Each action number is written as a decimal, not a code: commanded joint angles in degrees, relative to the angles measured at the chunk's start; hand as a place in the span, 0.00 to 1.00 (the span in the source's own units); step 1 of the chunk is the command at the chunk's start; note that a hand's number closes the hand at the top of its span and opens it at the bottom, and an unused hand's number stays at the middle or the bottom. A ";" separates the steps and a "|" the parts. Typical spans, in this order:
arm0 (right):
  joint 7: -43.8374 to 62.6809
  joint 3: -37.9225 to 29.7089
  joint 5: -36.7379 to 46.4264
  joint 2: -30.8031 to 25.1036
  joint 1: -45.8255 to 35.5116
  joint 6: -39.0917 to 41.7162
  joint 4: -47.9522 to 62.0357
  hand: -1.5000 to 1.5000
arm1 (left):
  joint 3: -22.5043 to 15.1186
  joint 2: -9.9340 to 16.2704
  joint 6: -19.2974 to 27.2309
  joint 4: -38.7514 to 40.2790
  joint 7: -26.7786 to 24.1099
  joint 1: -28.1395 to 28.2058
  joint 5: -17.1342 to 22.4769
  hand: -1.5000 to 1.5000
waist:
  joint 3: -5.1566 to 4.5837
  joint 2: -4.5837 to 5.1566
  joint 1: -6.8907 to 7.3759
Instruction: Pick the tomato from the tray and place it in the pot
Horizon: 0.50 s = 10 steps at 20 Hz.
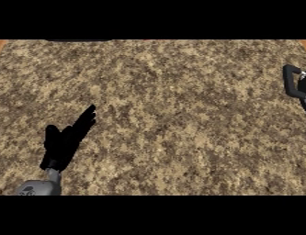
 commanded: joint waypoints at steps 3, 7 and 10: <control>17.00 3.70 1.49 -1.98 -4.53 -2.39 -14.69 1.00 | 0.32 0.13 -0.65 1.97 -0.26 -1.49 -0.70 0.50 | -0.09 0.08 0.39; 24.24 10.57 7.54 -0.46 -9.86 -5.96 -17.41 1.00 | 0.83 -0.58 -0.72 1.54 -0.43 -0.90 0.05 0.50 | -0.01 0.24 1.16; 27.77 13.35 10.42 -1.35 -13.78 -4.19 -15.37 1.00 | -0.33 -1.15 -1.85 1.02 -0.57 0.15 -0.12 0.50 | 0.04 0.28 1.30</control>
